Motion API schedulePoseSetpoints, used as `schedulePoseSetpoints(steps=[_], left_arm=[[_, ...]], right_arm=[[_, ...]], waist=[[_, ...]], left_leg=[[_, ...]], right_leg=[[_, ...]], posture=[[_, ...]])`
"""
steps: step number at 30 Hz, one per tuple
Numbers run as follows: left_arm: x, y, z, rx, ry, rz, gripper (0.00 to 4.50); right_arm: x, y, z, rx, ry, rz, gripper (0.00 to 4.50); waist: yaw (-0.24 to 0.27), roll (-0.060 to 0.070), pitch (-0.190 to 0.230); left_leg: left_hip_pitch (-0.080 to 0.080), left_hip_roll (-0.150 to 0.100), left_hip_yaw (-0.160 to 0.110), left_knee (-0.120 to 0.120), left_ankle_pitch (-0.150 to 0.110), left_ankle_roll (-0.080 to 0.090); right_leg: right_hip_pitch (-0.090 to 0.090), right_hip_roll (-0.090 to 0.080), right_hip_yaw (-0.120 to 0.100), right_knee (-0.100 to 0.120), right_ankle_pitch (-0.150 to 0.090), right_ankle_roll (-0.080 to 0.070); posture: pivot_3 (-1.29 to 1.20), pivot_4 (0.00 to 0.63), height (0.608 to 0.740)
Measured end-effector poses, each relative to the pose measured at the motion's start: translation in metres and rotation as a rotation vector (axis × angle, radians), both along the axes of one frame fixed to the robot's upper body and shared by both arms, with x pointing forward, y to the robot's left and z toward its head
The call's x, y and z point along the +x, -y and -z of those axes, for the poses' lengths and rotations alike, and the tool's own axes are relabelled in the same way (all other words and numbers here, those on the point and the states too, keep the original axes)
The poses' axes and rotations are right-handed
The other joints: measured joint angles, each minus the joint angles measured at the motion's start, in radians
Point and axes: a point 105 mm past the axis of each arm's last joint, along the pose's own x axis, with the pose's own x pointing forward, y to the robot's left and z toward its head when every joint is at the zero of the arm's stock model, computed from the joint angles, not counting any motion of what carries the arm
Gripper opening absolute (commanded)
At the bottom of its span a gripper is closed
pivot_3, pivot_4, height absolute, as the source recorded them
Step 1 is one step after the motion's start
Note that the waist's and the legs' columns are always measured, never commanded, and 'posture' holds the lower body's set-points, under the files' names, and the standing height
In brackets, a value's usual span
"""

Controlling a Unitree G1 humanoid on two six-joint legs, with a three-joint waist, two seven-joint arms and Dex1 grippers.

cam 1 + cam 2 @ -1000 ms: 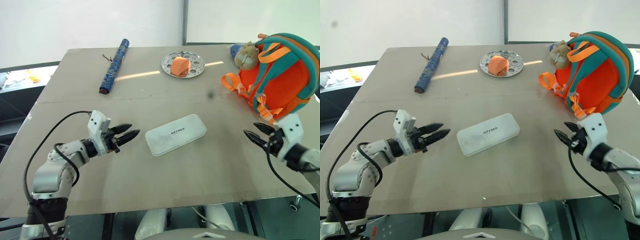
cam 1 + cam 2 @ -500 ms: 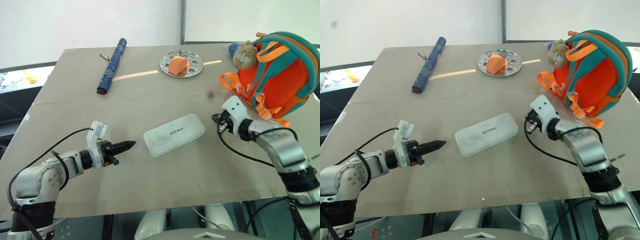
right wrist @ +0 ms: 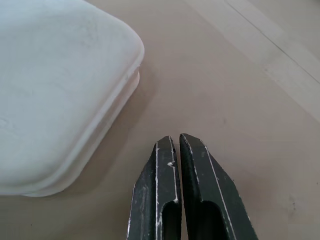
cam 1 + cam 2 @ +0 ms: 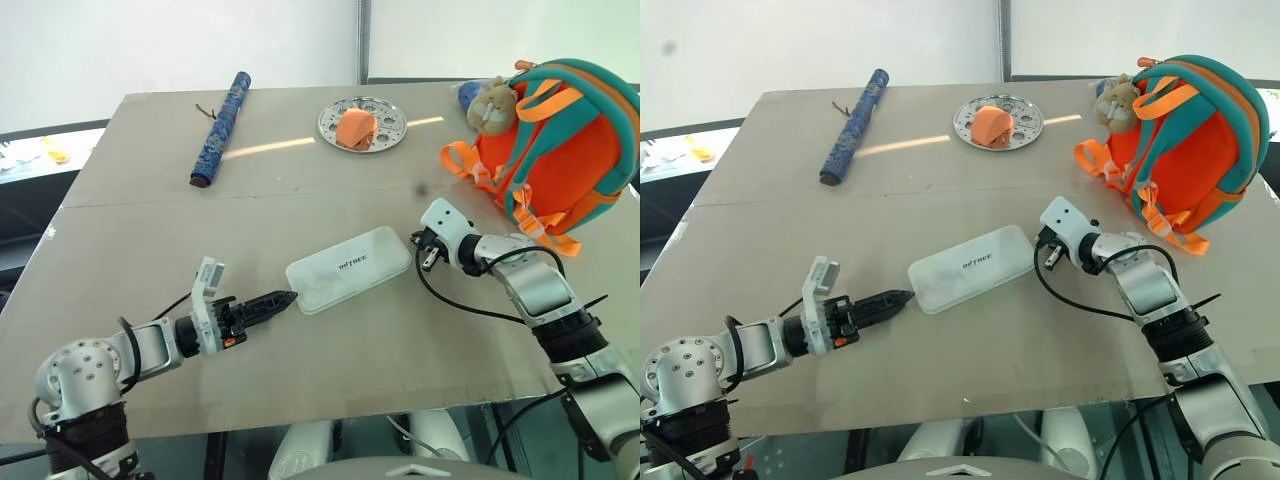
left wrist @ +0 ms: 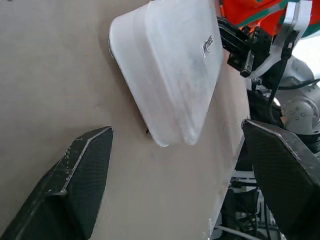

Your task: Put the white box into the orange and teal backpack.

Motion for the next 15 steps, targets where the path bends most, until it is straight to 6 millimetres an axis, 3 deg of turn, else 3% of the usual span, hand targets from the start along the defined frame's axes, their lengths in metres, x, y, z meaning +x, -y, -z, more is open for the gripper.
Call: schedulePoseSetpoints(steps=[7,14,15], left_arm=[[0.01,0.028,0.004,-0.059,-0.003,-0.011,4.0],[0.015,0.039,0.004,-0.094,0.0,-0.014,4.0],[0.016,0.04,0.004,-0.099,0.0,-0.016,3.75]], right_arm=[[-0.015,-0.019,0.005,0.017,-0.026,-0.098,0.0],[-0.034,-0.038,0.011,0.048,-0.052,-0.183,0.0],[-0.034,-0.037,0.011,0.05,-0.052,-0.182,0.0]], waist=[[0.006,0.0,-0.002],[0.006,0.0,-0.002],[0.006,0.0,-0.002]], left_leg=[[0.0,-0.001,0.0,0.001,0.0,0.0],[0.001,-0.001,0.0,0.002,0.0,0.0],[0.001,-0.001,0.0,0.002,0.0,0.0]], right_leg=[[0.001,-0.001,0.0,0.0,0.0,0.0],[0.002,-0.001,0.0,0.001,0.0,0.0],[0.002,-0.001,0.0,0.001,0.0,0.0]], posture=[[0.0,0.15,0.733],[0.0,0.15,0.733],[0.0,0.15,0.733]])
